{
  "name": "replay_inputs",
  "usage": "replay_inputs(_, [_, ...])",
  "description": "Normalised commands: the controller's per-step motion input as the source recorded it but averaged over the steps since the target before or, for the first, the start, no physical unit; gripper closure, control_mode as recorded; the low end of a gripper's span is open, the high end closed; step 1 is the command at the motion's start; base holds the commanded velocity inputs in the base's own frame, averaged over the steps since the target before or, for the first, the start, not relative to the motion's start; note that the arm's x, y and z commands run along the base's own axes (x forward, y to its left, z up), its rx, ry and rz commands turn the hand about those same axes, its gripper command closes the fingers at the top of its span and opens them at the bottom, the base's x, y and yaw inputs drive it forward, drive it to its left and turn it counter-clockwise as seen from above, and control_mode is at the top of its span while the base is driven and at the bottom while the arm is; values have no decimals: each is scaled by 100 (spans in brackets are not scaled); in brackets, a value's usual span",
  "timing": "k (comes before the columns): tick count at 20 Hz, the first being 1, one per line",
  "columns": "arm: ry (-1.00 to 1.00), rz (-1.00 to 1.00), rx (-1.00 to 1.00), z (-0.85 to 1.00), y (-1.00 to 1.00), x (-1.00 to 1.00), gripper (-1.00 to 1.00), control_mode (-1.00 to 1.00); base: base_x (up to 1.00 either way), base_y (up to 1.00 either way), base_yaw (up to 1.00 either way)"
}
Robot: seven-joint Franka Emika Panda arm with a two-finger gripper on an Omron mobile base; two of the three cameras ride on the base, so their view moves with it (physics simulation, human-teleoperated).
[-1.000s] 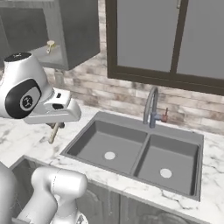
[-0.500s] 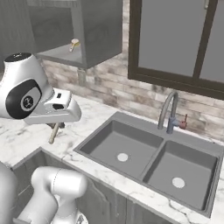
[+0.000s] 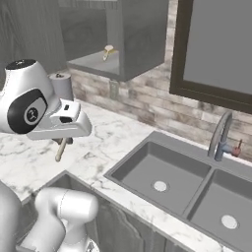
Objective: Pick up the dish brush and dish brush from the sink, and place them back in the cabinet, and close the cabinet door.
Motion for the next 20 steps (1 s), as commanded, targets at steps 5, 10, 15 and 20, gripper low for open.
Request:
replay_inputs(5, [0, 0, 0, 0, 0, 0, 100, 100, 25, 44, 11])
replay_inputs(10, [0, 0, 0, 0, 0, 0, 100, 100, 40, 1, 7])
replay_inputs(15, [0, 0, 0, 0, 0, 0, 100, 100, 48, 0, 3])
replay_inputs(20, [0, 0, 0, 0, 0, 0, 100, 100, 54, 0, 0])
